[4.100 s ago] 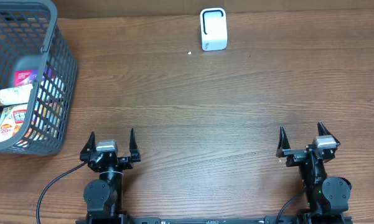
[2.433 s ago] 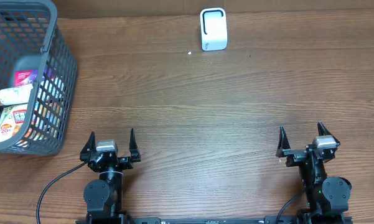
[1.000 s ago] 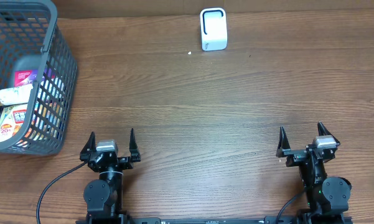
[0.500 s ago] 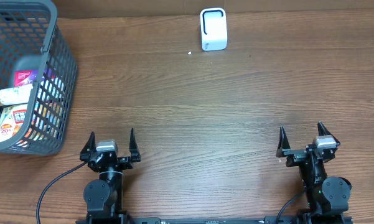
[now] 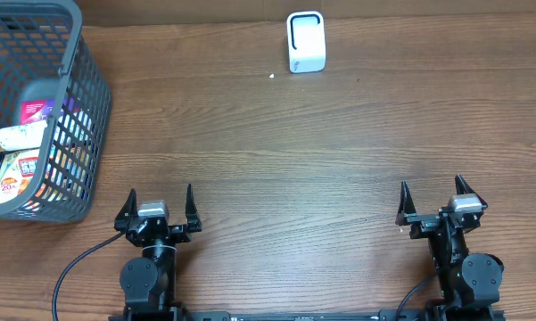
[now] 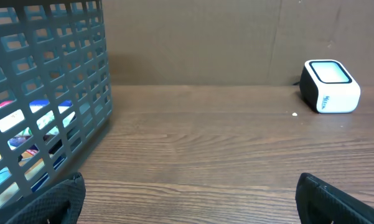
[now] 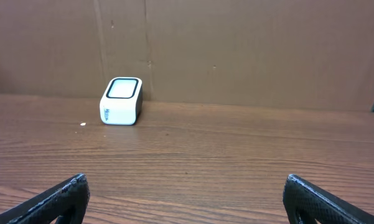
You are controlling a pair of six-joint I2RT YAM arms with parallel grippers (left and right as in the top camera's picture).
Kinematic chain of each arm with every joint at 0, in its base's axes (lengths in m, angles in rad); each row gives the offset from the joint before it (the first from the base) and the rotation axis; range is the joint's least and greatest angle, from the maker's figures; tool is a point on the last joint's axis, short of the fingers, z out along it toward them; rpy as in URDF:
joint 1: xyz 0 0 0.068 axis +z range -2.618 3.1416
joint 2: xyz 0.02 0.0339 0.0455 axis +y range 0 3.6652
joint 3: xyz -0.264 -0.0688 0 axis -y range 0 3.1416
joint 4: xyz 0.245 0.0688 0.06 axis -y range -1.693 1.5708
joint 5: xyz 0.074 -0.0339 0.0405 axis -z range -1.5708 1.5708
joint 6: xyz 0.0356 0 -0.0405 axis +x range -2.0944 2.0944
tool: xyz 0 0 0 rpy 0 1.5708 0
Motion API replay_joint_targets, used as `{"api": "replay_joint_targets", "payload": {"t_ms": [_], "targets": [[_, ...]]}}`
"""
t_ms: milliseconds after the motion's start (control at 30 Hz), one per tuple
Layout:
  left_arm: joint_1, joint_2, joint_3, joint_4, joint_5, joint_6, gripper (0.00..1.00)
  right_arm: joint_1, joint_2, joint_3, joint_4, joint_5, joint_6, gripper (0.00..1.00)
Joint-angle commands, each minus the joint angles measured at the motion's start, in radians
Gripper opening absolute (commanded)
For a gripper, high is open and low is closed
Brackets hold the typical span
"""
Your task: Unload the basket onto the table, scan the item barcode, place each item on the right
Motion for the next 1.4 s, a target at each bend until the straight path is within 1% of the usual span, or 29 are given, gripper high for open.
{"api": "replay_joint_targets", "payload": {"t_ms": [0, 100, 133, 233, 300, 333, 400, 467, 500, 600, 667, 767, 867, 933, 1000, 1033, 1100, 1133, 1167, 1200, 1267, 1367], "targets": [[0.002, -0.010, -0.004, 0.002, 0.005, 0.020, 1.00, 0.005, -0.010, -0.010, 0.006, 0.003, 0.003, 1.00], [0.003, -0.010, -0.004, 0.006, 0.015, 0.005, 1.00, 0.005, -0.010, -0.010, 0.006, 0.003, 0.003, 1.00], [0.001, -0.010, -0.004, 0.009, 0.056, -0.037, 1.00, 0.005, -0.010, -0.010, 0.006, 0.003, 0.003, 1.00], [-0.002, -0.010, -0.004, 0.022, 0.253, -0.197, 1.00, 0.005, -0.010, -0.010, 0.006, 0.003, 0.004, 1.00], [-0.002, -0.010, -0.004, 0.051, 0.372, -0.275, 1.00, 0.005, -0.010, -0.010, 0.006, 0.003, 0.004, 1.00], [-0.002, -0.010, -0.004, 0.072, 0.412, -0.294, 1.00, 0.005, -0.010, -0.010, 0.006, 0.003, 0.003, 1.00], [-0.002, -0.010, -0.004, 0.182, 0.518, -0.332, 1.00, 0.005, -0.010, -0.010, 0.006, 0.003, 0.003, 1.00], [-0.002, -0.010, -0.004, 0.364, 0.626, -0.340, 1.00, 0.005, -0.010, -0.010, 0.006, 0.003, 0.003, 1.00], [-0.002, -0.010, -0.004, 0.462, 0.652, -0.340, 1.00, 0.005, -0.010, -0.010, 0.006, 0.003, 0.003, 1.00], [-0.001, -0.010, 0.013, 0.653, 0.648, -0.340, 1.00, 0.005, -0.010, -0.010, 0.006, 0.003, 0.003, 1.00], [-0.001, -0.010, 0.051, 0.663, 0.629, -0.340, 1.00, 0.005, -0.010, -0.010, 0.006, 0.003, 0.003, 1.00], [-0.001, -0.010, 0.141, 0.592, 0.622, -0.301, 1.00, 0.005, -0.010, -0.010, 0.006, 0.003, 0.003, 1.00], [-0.001, -0.003, 0.256, 0.480, 0.618, -0.196, 1.00, 0.005, -0.010, -0.010, 0.006, 0.003, 0.004, 1.00], [-0.001, 0.021, 0.344, 0.374, 0.555, -0.156, 1.00, 0.005, -0.010, -0.010, 0.006, 0.003, 0.004, 1.00], [-0.001, 0.064, 0.448, 0.221, 0.466, -0.156, 1.00, 0.005, -0.010, -0.010, 0.006, 0.003, 0.004, 1.00], [-0.001, 0.095, 0.508, 0.135, 0.447, -0.156, 1.00, 0.005, -0.010, -0.010, 0.006, 0.003, 0.003, 1.00], [-0.001, 0.179, 0.634, -0.053, 0.437, -0.144, 1.00, 0.005, -0.010, -0.010, 0.006, 0.003, 0.003, 1.00], [-0.001, 0.252, 0.722, -0.194, 0.428, -0.134, 1.00, 0.005, -0.010, -0.010, 0.006, 0.003, 0.004, 1.00], [-0.001, 0.314, 0.786, -0.298, 0.424, -0.115, 1.00, 0.005, -0.010, -0.010, 0.006, 0.003, 0.003, 1.00], [-0.001, 0.375, 0.844, -0.387, 0.429, -0.089, 1.00, 0.005, -0.010, -0.010, 0.006, 0.003, 0.003, 1.00], [-0.001, 0.493, 0.951, -0.520, 0.496, -0.029, 1.00, 0.005, -0.010, -0.010, 0.006, 0.003, 0.003, 1.00], [-0.001, 0.626, 1.070, -0.597, 0.619, -0.024, 1.00, 0.005, -0.010, -0.010, 0.006, 0.003, 0.004, 1.00]]}}
